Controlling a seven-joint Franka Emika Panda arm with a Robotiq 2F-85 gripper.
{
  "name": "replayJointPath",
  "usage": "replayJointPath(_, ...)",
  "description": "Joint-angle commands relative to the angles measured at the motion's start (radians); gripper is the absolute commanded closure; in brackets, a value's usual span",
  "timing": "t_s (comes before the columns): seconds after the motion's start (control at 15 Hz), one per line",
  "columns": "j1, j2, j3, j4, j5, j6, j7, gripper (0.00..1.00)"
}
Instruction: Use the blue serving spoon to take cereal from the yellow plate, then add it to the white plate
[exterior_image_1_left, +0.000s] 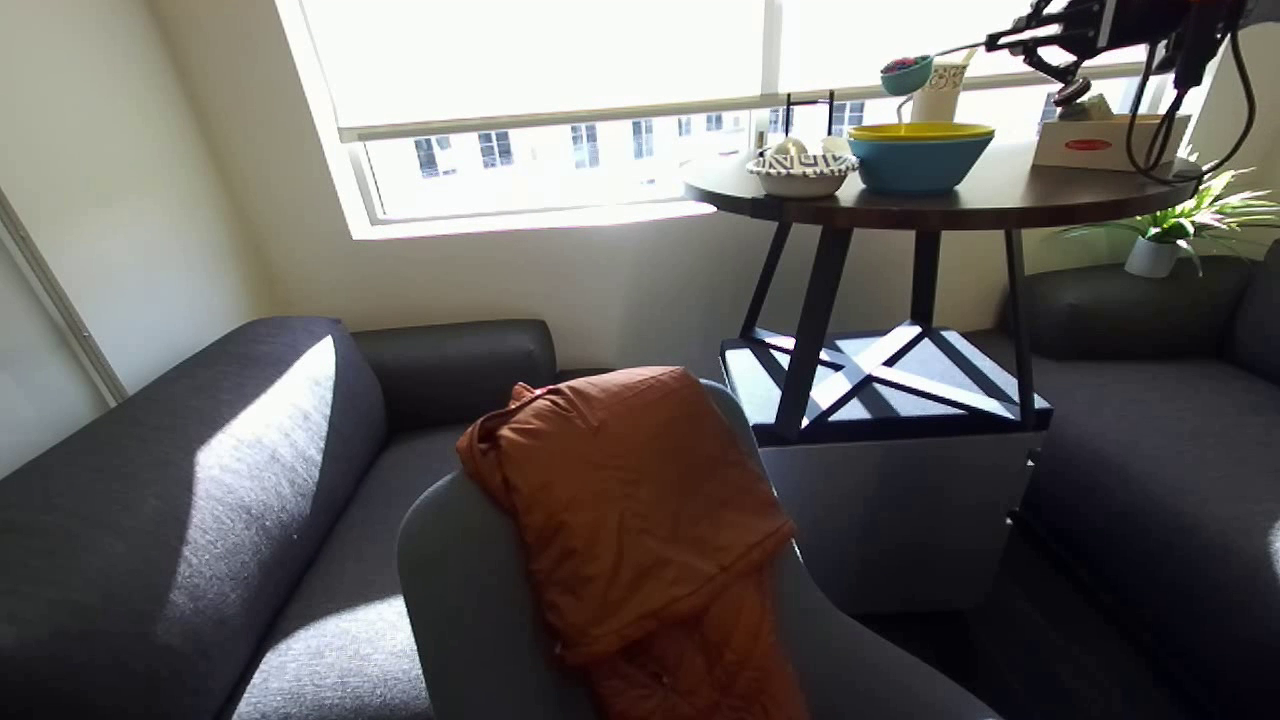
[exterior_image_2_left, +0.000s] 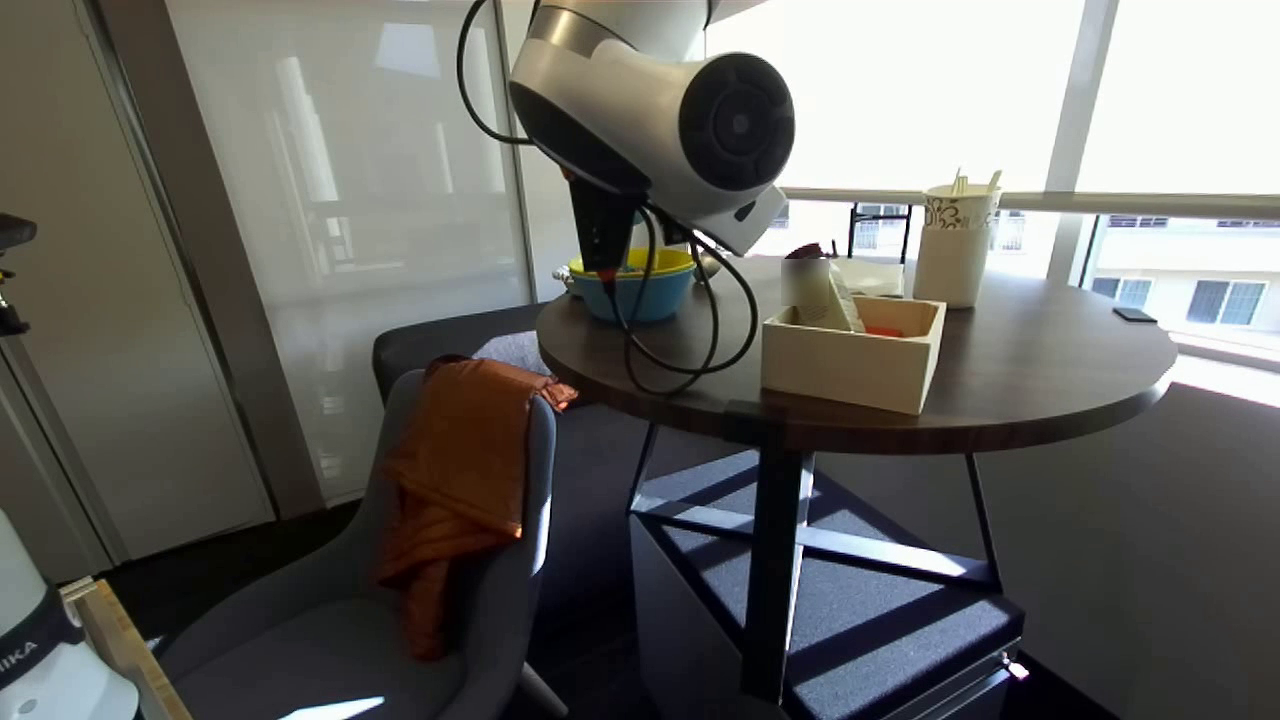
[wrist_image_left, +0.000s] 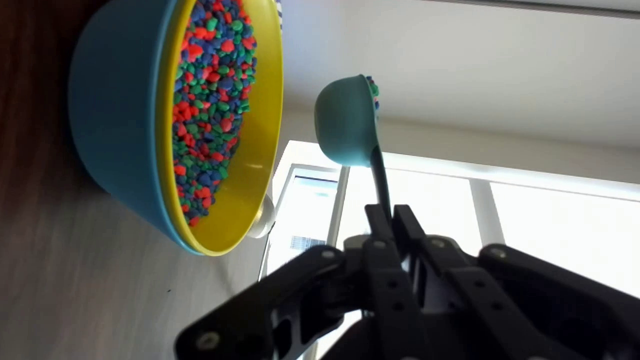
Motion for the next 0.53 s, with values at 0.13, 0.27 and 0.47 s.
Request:
replayJointPath(0.13,0.028,-0.03,0.017,-0.014,0.04,-0.044,-0.018,0.98)
replayJointPath(0.27,0.04,-0.037,0.025,-0.016,0.033,-0.047,-0.02,0.98)
replayJointPath(0.47,0.061,-0.042,0.034,-0.015,0.028,-0.03,-0.011,0.98)
